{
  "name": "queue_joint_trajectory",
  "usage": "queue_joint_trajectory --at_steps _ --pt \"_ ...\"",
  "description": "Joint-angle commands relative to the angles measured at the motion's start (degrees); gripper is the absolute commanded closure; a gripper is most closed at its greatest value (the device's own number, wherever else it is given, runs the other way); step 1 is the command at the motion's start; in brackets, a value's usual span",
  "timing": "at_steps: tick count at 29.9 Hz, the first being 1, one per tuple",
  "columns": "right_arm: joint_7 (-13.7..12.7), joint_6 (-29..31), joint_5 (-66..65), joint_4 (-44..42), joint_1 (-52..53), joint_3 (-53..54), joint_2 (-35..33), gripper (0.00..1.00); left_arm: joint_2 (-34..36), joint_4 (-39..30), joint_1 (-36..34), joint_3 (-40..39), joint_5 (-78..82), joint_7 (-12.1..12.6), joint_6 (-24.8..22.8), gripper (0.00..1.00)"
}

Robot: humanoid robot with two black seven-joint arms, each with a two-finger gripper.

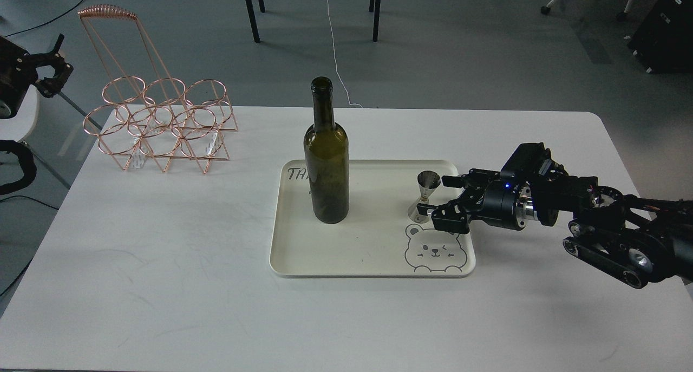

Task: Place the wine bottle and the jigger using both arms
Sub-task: 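Reach the right gripper to the steel jigger and grasp it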

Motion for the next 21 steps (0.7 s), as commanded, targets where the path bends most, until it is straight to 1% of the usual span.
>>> queue_joint_trajectory --at_steps 1,7,11,16,21 --pt "0.0 0.0 0.0 -1.2 0.2 -0.2 1.4 0.23 0.0 0.0 0.0 0.0 0.0 0.0 0.0 0.02" --pt "0.0 0.0 -0.1 -2.2 0.5 -0.3 3.2 0.36 0.0 0.0 0.0 0.0 0.0 0.0 0.0 0.02" --pt "0.0 0.0 -0.2 -2.2 1.4 -0.9 3.2 0.51 0.0 0.0 0.0 0.0 0.0 0.0 0.0 0.02" --pt "0.0 0.0 -0.2 -2.2 3.0 -4.6 3.2 0.75 0.0 0.1 0.0 0.0 0.0 0.0 0.2 0.02" --pt "0.0 -0.1 -0.2 -2.1 3.2 -4.7 3.0 0.88 0.1 0.1 0.0 0.0 0.0 0.0 0.2 0.02"
